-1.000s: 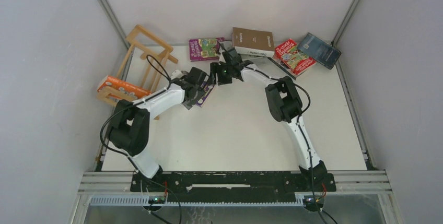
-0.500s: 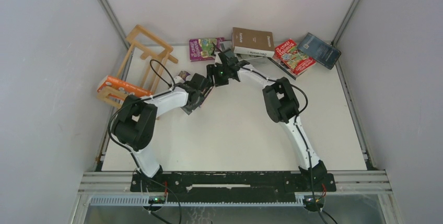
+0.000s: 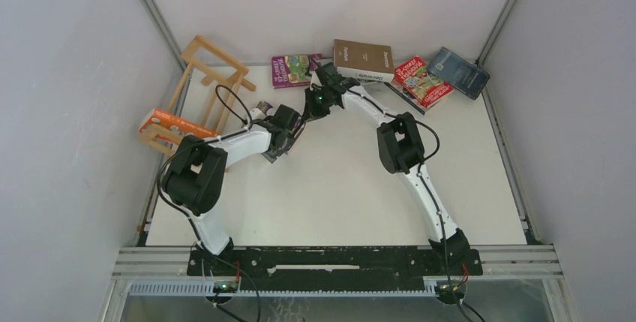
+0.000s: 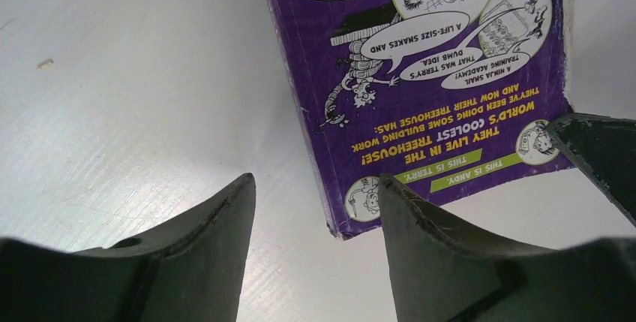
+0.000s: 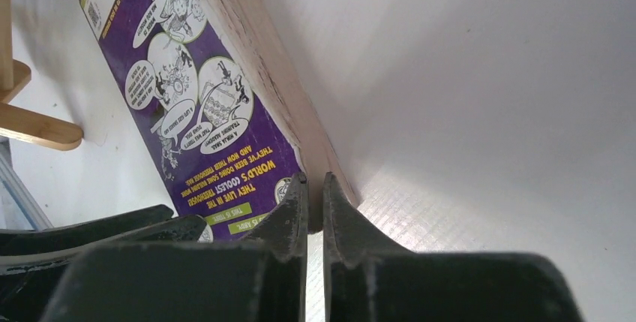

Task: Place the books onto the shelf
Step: Adjust the book at the center of the board.

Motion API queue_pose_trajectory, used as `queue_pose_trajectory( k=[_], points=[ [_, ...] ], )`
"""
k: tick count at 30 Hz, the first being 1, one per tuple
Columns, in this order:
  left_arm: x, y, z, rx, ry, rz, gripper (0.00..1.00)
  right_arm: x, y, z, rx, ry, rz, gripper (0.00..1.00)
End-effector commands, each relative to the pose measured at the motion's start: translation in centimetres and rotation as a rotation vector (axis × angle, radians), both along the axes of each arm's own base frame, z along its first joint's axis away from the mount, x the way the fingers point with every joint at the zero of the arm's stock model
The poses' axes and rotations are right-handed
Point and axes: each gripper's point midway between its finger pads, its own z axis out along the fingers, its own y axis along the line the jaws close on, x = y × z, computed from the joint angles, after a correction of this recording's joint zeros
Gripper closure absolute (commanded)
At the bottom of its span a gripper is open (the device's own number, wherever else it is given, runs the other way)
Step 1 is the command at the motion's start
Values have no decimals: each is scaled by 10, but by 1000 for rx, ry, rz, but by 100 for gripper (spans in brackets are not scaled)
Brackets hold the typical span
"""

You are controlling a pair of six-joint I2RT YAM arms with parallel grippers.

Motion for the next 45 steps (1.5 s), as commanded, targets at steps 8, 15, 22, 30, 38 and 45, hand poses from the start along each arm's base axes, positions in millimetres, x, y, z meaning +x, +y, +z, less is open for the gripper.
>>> queue_pose_trajectory(
  k=[8, 15, 22, 30, 38, 45],
  points=[
    [-4, -2, 2, -7, 30, -24, 34, -51, -9, -2, 22, 171, -11, 100],
    [-8, 5, 30, -1, -11, -19, 30, -67, -32, 22, 36, 146, -83, 100],
    [-20, 15, 46, 2, -42, -6, 30, -109, -62, 22, -9, 151, -141, 100],
    [-29, 22, 54, 11, -53, -11, 30, -164, -97, 23, -74, 136, -179, 100],
    [-17, 18, 56, 16, -76, -47, 29, -155, -103, 63, -20, 26, -192, 67],
    [7, 7, 40, -43, -77, -68, 28, -104, -82, 77, 27, 14, -144, 48]
  ],
)
